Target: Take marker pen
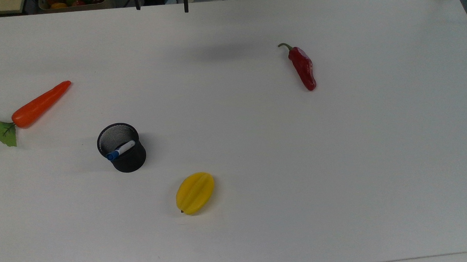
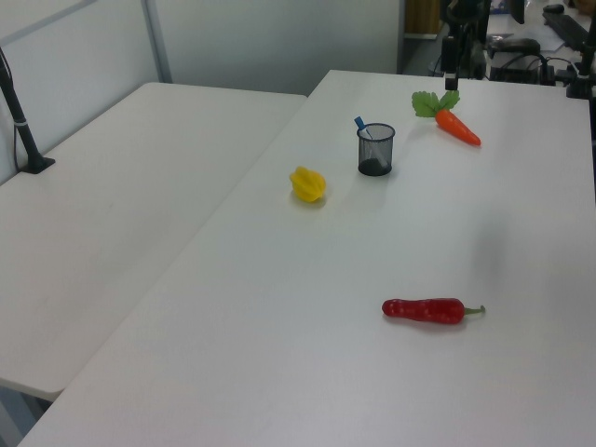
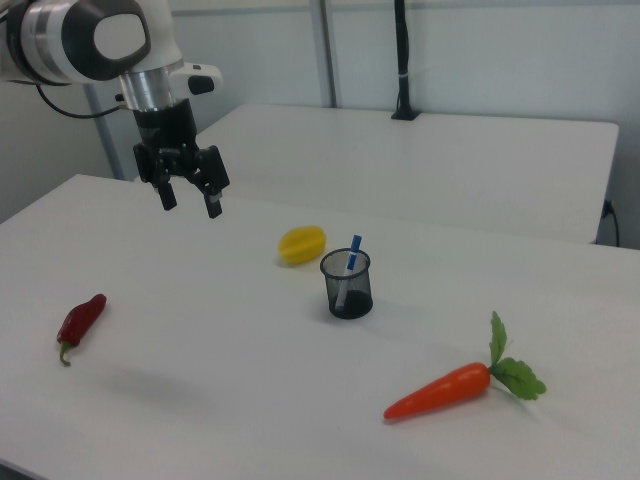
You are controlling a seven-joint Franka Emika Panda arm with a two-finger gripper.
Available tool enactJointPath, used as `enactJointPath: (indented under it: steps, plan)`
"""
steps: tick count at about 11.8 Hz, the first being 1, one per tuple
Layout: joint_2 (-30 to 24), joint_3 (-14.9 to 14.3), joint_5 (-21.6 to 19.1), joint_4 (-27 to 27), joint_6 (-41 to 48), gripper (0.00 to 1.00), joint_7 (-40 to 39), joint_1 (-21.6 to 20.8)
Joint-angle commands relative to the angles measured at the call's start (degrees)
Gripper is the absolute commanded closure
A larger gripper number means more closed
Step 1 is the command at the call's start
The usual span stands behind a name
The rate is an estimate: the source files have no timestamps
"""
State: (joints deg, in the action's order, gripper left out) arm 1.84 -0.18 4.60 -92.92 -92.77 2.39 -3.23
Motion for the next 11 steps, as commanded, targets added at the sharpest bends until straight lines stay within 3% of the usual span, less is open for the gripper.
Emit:
enactJointPath:
  steps: [1, 8, 11]
  plan:
    - [-0.4, -0.3, -0.9, -0.3, 0.6, 0.0, 0.8, 0.1]
    - [-0.3, -0.4, -0.9, 0.1, 0.3, 0.0, 0.6, 0.2]
    - [3.0, -0.4, -1.1, 3.0, 0.0, 0.0, 0.6, 1.7]
